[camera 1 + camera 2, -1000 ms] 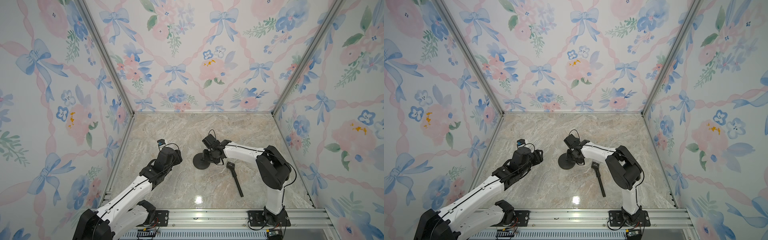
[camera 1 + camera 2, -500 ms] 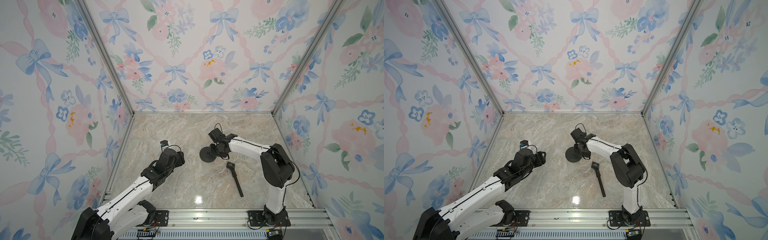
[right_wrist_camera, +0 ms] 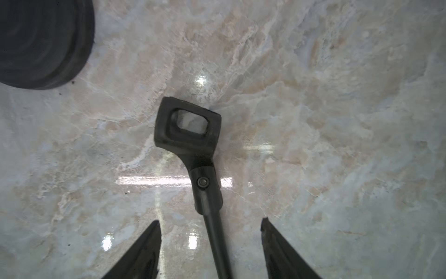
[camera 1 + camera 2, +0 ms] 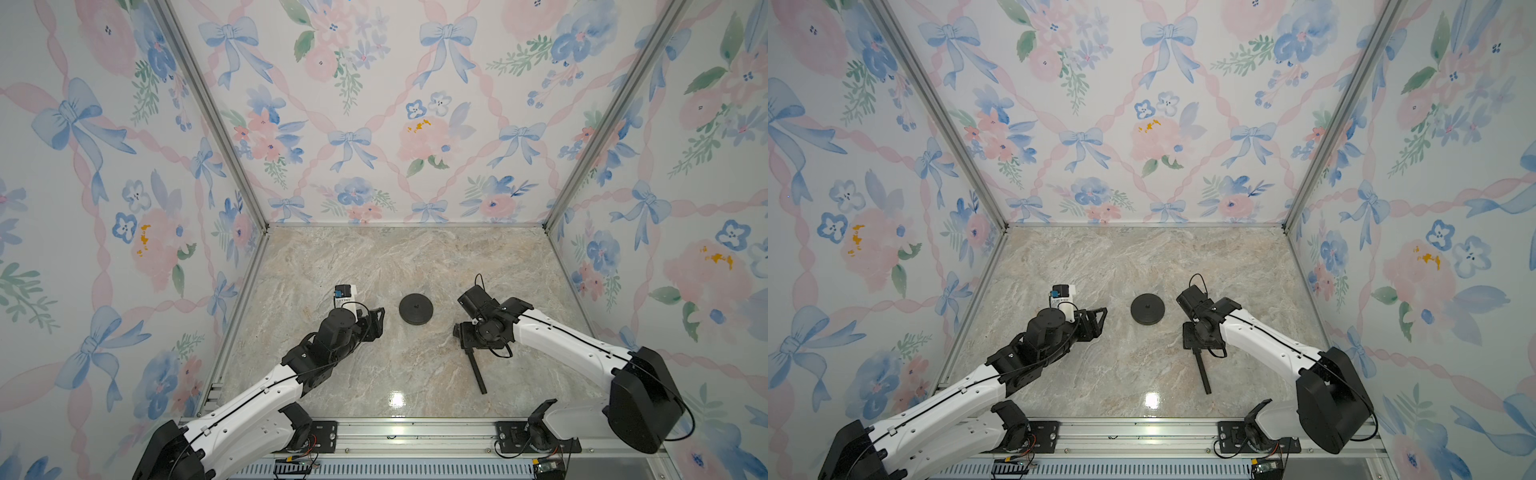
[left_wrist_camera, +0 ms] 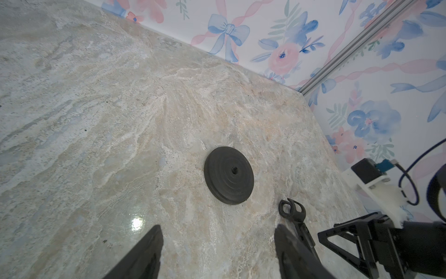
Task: Assemble a microphone stand
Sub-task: Pick up the microphone stand pole from the center of the board.
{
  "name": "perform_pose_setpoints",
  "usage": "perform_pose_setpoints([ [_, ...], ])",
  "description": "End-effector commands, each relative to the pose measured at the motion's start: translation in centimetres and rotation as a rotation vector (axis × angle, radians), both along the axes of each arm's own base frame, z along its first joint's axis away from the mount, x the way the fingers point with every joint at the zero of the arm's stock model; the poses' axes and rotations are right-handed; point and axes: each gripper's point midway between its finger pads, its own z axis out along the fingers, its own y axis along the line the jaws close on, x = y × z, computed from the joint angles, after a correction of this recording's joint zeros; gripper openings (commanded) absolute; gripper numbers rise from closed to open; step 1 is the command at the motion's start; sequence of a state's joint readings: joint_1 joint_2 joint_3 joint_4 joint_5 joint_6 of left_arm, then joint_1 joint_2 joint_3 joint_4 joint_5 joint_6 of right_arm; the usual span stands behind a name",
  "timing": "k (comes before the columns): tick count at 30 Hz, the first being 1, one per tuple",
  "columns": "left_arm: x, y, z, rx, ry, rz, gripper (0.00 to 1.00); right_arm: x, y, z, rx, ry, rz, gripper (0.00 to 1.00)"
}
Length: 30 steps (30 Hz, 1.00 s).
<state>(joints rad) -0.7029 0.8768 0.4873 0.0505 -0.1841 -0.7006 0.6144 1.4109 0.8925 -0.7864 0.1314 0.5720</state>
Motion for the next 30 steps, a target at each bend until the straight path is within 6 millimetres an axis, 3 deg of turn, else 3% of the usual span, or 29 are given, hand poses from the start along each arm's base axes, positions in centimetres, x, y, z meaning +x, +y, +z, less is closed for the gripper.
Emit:
perform_pose_setpoints([
  [1, -0.4, -0.8, 0.9, -0.02, -0.049, -0.05, 0.75, 1.7, 0.1, -0.9, 0.041, -0.011, 0.01, 0.65],
  [9, -0.9, -1.6, 0.8, -0.048, -0.037, -0.092, 0.76, 0.6, 2.1, -4.3, 0.079, 0.104, 0.049, 0.61],
  [13, -1.0, -1.8, 1.0, -0.054, -0.042, -0.107, 0.76, 0.8, 2.1, -5.1, 0.073, 0.107, 0.047, 0.48],
  [16, -1.1, -2.2, 1.0, -0.059, -0.041, -0.128, 0.76, 1.6, 2.9, -4.4, 0.094, 0.045, 0.085, 0.34],
  [18, -1.2, -2.6, 1.1, -0.07, -0.04, -0.148, 0.78, 2.6, 4.2, -2.7, 0.145, -0.06, 0.129, 0.26],
  [21, -1.6, -3.8, 2.3, -0.114, -0.073, -0.212, 0.79, 4.5, 6.6, 1.7, 0.262, -0.271, 0.193, 0.25],
  [27, -2.3, -6.4, 7.0, -0.197, -0.25, -0.37, 0.76, 8.3, 10.8, 13.0, 0.47, -0.692, 0.287, 0.25],
  [30, -2.3, -7.6, 7.4, -0.187, -0.313, -0.438, 0.76, 9.4, 11.7, 18.4, 0.595, -0.898, 0.28, 0.25],
])
